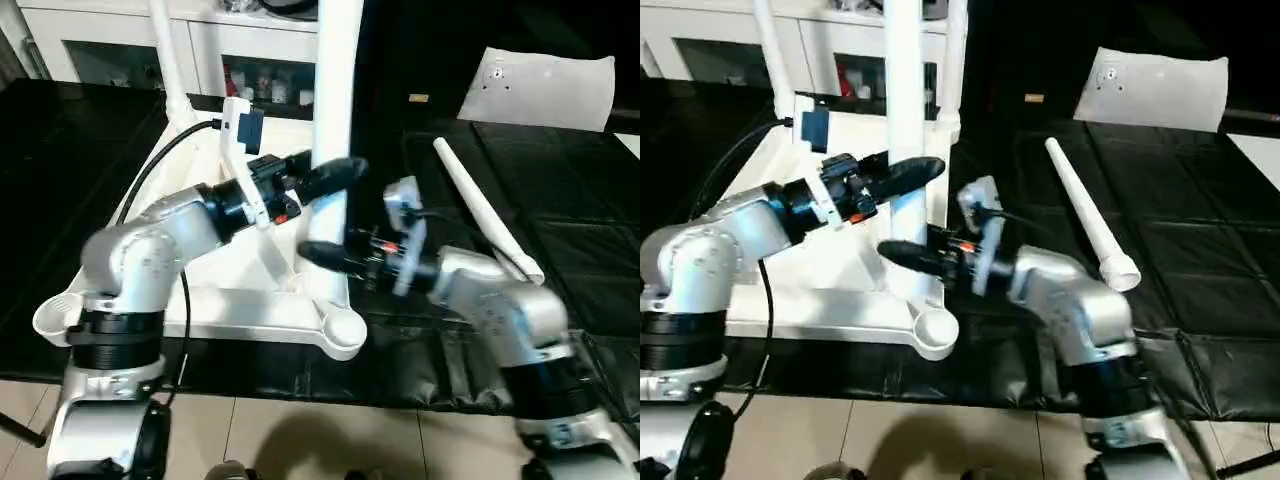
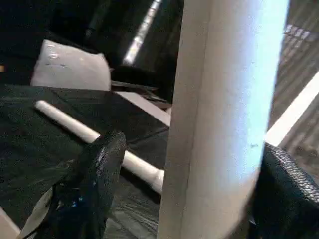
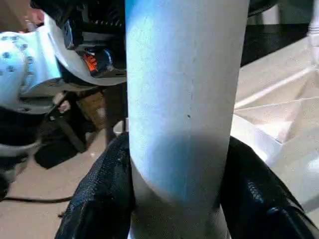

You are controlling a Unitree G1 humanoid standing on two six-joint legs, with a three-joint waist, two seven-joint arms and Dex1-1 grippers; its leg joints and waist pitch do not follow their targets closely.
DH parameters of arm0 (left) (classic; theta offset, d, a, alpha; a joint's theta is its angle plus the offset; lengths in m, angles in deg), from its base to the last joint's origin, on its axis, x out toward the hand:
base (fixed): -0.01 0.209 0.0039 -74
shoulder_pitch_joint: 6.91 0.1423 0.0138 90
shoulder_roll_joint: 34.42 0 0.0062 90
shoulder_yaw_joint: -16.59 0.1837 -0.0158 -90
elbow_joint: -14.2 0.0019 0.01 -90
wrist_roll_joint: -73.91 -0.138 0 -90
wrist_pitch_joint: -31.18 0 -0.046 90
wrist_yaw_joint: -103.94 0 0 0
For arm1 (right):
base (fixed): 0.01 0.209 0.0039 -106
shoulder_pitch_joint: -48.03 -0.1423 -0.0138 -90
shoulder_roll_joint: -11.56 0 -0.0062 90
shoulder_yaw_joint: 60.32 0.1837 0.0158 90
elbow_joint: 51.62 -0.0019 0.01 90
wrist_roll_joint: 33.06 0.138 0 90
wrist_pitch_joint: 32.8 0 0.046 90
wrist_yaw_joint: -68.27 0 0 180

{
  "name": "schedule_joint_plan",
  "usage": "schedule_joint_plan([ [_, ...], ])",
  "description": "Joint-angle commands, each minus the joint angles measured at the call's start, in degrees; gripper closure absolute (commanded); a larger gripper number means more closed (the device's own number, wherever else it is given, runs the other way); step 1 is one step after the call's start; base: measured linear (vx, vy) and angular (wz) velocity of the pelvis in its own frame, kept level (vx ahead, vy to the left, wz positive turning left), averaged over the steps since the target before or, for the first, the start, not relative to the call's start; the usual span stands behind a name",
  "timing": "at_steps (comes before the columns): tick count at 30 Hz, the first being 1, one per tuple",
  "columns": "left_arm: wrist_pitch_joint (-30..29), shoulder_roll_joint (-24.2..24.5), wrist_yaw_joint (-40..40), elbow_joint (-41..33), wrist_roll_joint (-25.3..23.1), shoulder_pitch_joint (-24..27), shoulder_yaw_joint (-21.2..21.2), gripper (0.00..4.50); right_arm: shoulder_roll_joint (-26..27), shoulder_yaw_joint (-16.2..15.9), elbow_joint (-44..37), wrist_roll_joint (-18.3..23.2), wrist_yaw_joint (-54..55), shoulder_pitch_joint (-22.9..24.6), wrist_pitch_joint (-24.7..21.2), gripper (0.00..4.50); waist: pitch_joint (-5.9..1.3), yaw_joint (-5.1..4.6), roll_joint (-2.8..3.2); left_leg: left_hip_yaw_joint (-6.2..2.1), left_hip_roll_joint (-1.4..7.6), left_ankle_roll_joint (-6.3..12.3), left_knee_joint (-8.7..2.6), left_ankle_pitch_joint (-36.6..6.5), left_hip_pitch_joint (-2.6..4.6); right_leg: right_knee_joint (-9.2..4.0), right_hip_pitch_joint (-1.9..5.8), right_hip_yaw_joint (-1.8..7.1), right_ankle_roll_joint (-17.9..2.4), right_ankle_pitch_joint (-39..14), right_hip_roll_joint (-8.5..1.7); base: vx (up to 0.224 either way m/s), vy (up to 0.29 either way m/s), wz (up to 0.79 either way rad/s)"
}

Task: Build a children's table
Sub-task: Pick table leg

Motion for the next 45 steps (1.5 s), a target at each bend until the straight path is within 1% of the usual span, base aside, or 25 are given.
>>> schedule_joint_plan([
  [1, -1.18, 0.53, -1.25, -1.52, 1.52, -0.12, -0.2, 0.76, -1.01, 2.12, -1.65, 1.79, -1.89, -0.47, -0.76, 2.57, -4.42, 0.16, 0.31, -0.33, 1.74, -0.15, -3.62, -8.75, 0.78, -3.95, 3.04, 2.36, -9.99, -13.0, -3.77, 0.0, 0.0, 0.0],
  [4, -2.04, 0.08, -1.94, -2.08, 3.36, -0.1, -1.0, 0.76, -1.28, 2.49, -1.55, 2.38, -2.54, -0.65, -1.08, 2.57, -4.36, 0.32, 0.28, -0.28, 1.61, -0.34, -3.61, -8.83, 0.75, -4.04, 3.03, 2.32, -10.08, -13.78, -3.74, 0.0, 0.0, 0.0],
  [5, -3.01, -0.06, -2.76, -2.58, 5.42, -0.03, -1.67, 0.76, -1.33, 2.67, -1.51, 2.81, -3.02, -0.73, -1.27, 2.57, -4.38, 0.32, 0.27, -0.32, 1.65, -0.4, -3.61, -9.06, 0.77, -4.08, 3.05, 2.29, -9.9, -14.31, -3.77, 0.0, 0.0, 0.0],
  [7, -3.56, -0.07, -3.21, -2.71, 6.43, 0.0, -1.97, 0.76, -1.37, 2.73, -1.48, 3.09, -3.21, -0.76, -1.4, 2.57, -4.41, 0.4, 0.21, -0.28, 1.58, -0.48, -3.56, -8.99, 0.74, -4.09, 3.05, 2.28, -9.97, -14.77, -3.81, 0.0, 0.0, 0.0],
  [10, -5.49, 0.8, -5.6, -3.06, 9.02, 0.42, -1.96, 0.76, -1.93, 2.5, -1.75, 4.37, -4.46, -0.49, -1.87, 2.57, -4.4, 0.37, 0.23, -0.27, 1.57, -0.57, -3.56, -9.04, 0.8, -4.08, 2.99, 2.26, -9.84, -14.81, -3.71, 0.0, 0.0, 0.0],
  [11, -5.82, 1.05, -6.12, -2.91, 9.42, 0.5, -1.95, 0.76, -2.15, 2.42, -1.85, 4.76, -5.02, -0.36, -2.03, 2.57, -4.41, 0.4, 0.34, -0.31, 1.55, -0.43, -3.59, -9.04, 0.78, -4.12, 3.03, 2.26, -9.66, -14.82, -3.7, 0.0, 0.0, 0.0],
  [13, -5.56, 1.35, -6.38, -2.46, 9.13, 0.51, -1.8, 0.48, -2.55, 2.32, -2.08, 5.07, -5.84, -0.09, -2.28, 2.57, -4.39, 0.41, 0.32, -0.34, 1.65, -0.35, -3.64, -8.91, 0.79, -4.1, 3.02, 2.25, -9.64, -14.53, -3.7, 0.0, 0.0, 0.0],
  [15, -5.43, 1.48, -6.35, -2.38, 8.98, 0.5, -1.69, 0.38, -2.67, 2.28, -2.13, 5.09, -6.04, -0.03, -2.36, 2.57, -4.37, 0.45, 0.28, -0.32, 1.62, -0.48, -3.64, -8.83, 0.74, -4.13, 3.04, 2.26, -9.56, -14.65, -3.7, 0.0, 0.0, 0.0],
  [17, -3.69, 2.01, -6.48, -2.22, 6.84, 0.77, -0.39, 0.34, -3.29, 1.87, -2.24, 4.55, -6.26, 0.11, -2.07, 2.57, -4.38, 0.48, 0.31, -0.38, 1.65, -0.54, -3.67, -9.01, 0.78, -4.21, 3.03, 2.26, -9.26, -15.05, -3.71, 0.0, 0.0, 0.0],
  [18, -3.28, 2.1, -6.59, -2.16, 6.42, 0.86, -0.1, 0.55, -3.47, 1.74, -2.23, 4.37, -6.28, 0.14, -1.92, 2.57, -4.38, 0.48, 0.28, -0.36, 1.66, -0.57, -3.67, -9.03, 0.79, -4.22, 3.05, 2.29, -9.04, -15.13, -3.72, 0.0, 0.0, 0.0],
  [19, -2.72, 2.0, -6.41, -1.84, 5.96, 0.92, -0.07, 0.71, -3.92, 1.18, -2.1, 3.22, -6.13, 0.17, -1.07, 2.57, -4.37, 0.52, 0.48, -0.42, 1.68, -0.68, -3.69, -9.04, 0.78, -4.16, 3.06, 2.28, -8.97, -15.17, -3.75, 0.0, 0.0, 0.0],
  [21, -1.22, 2.02, -6.55, -1.27, 5.17, 0.98, 0.06, 0.73, -4.43, 0.4, -1.91, 1.91, -6.11, 0.19, 0.12, 2.57, -4.42, 0.47, 0.46, -0.36, 1.61, -1.0, -3.64, -8.91, 0.74, -4.24, 3.08, 2.29, -8.87, -15.14, -3.73, 0.0, 0.0, 0.0],
  [23, -0.04, 2.27, -7.24, -1.24, 4.37, 1.23, 0.64, 1.03, -4.31, 0.41, -1.76, 1.7, -5.75, 0.1, 0.68, 2.58, -4.44, 0.46, 0.41, -0.37, 1.62, -0.85, -3.65, -9.05, 0.78, -4.24, 3.09, 2.3, -8.98, -14.95, -3.75, 0.0, 0.0, 0.0],
  [24, -0.04, 2.27, -7.24, -1.24, 4.37, 1.23, 0.64, 1.13, -4.31, 0.41, -1.76, 1.7, -5.75, 0.1, 0.68, 2.58, -4.43, 0.42, 0.5, -0.41, 1.65, -0.87, -3.68, -9.17, 0.77, -4.21, 3.07, 2.27, -9.01, -14.97, -3.72, 0.0, 0.0, 0.0],
  [25, 0.2, 2.36, -7.42, -1.31, 4.13, 1.41, 0.9, 1.13, -4.24, 0.43, -1.75, 1.46, -5.56, 0.1, 1.03, 2.58, -4.46, 0.44, 0.52, -0.38, 1.64, -0.88, -3.65, -9.18, 0.82, -4.21, 3.05, 2.28, -9.1, -14.79, -3.72, 0.0, 0.0, 0.0],
  [27, 1.03, 2.43, -8.02, -1.62, 3.68, 1.96, 1.54, 1.34, -4.21, 0.35, -1.78, 1.01, -5.19, 0.12, 1.51, 2.58, -4.46, 0.45, 0.61, -0.39, 1.67, -0.81, -3.65, -9.15, 0.82, -4.1, 3.06, 2.29, -9.39, -14.27, -3.75, 0.0, 0.0, 0.0],
  [28, 1.0, 2.33, -8.2, -1.72, 3.92, 2.08, 1.55, 1.47, -4.2, 0.31, -1.75, 0.89, -5.12, 0.11, 1.66, 2.58, -4.46, 0.42, 0.57, -0.36, 1.67, -0.8, -3.65, -9.15, 0.83, -4.12, 3.04, 2.3, -9.49, -14.14, -3.71, 0.0, 0.0, 0.0],
  [31, 1.1, 2.19, -8.37, -1.87, 4.05, 2.28, 1.65, 1.64, -4.22, 0.19, -1.66, 0.58, -5.1, 0.11, 1.98, 2.58, -4.4, 0.39, 0.53, -0.37, 1.66, -0.9, -3.68, -9.64, 0.83, -4.14, 3.0, 2.25, -9.75, -14.53, -3.67, 0.0, 0.0, 0.0],
  [32, 1.41, 2.28, -8.61, -1.97, 3.6, 2.59, 2.27, 1.86, -4.25, 0.01, -1.55, 0.1, -5.05, 0.12, 2.38, 2.58, -4.4, 0.42, 0.62, -0.4, 1.68, -1.0, -3.68, -10.0, 0.86, -4.2, 3.01, 2.27, -9.6, -15.03, -3.74, 0.0, 0.0, 0.0],
  [33, 2.13, 2.44, -8.89, -1.99, 2.48, 3.06, 3.38, 1.86, -4.25, -0.18, -1.39, -0.37, -4.98, 0.12, 2.79, 2.58, -4.38, 0.38, 0.5, -0.39, 1.67, -0.92, -3.71, -10.06, 0.85, -4.3, 3.0, 2.27, -9.5, -15.18, -3.71, 0.0, 0.0, 0.0],
  [35, 2.52, 2.47, -9.05, -1.96, 1.92, 3.27, 3.85, 2.04, -4.24, -0.28, -1.3, -0.52, -4.93, 0.12, 3.01, 2.58, -4.4, 0.34, 0.53, -0.42, 1.72, -0.91, -3.73, -9.95, 0.84, -4.18, 3.03, 2.29, -9.34, -14.99, -3.7, 0.0, 0.0, 0.0],
  [38, 3.21, 2.57, -9.88, -2.48, 0.8, 4.48, 5.66, 2.07, -4.25, -0.89, -0.97, -1.32, -4.7, 0.21, 3.9, 2.58, -4.47, 0.37, 0.59, -0.44, 1.79, -0.86, -3.73, -9.57, 0.89, -4.06, 3.01, 2.29, -9.6, -14.03, -3.73, 0.0, 0.0, 0.0],
  [41, 3.1, 2.4, -9.94, -2.71, 0.86, 4.79, 5.95, 2.07, -4.21, -1.03, -0.8, -1.68, -4.76, 0.18, 4.11, 2.58, -4.42, 0.31, 0.6, -0.38, 1.74, -0.87, -3.73, -9.83, 0.87, -4.07, 3.02, 2.31, -9.84, -13.95, -3.69, 0.0, 0.0, 0.0],
  [43, 3.25, 2.27, -9.92, -2.83, 0.89, 5.0, 6.15, 2.07, -4.21, -1.19, -0.73, -1.94, -4.81, 0.22, 4.32, 2.58, -4.35, 0.31, 0.58, -0.4, 1.73, -0.98, -3.76, -10.4, 0.89, -4.2, 3.0, 2.31, -9.64, -14.98, -3.71, 0.0, 0.0, 0.0],
  [45, 3.56, 1.97, -9.72, -2.66, 0.97, 4.98, 5.9, 2.07, -4.25, -1.22, -0.68, -2.02, -4.87, 0.24, 4.42, 2.58, -4.37, 0.29, 0.45, -0.38, 1.72, -0.89, -3.73, -10.25, 0.85, -4.21, 3.02, 2.34, -9.55, -15.06, -3.73, 0.0, 0.0, 0.0],
])
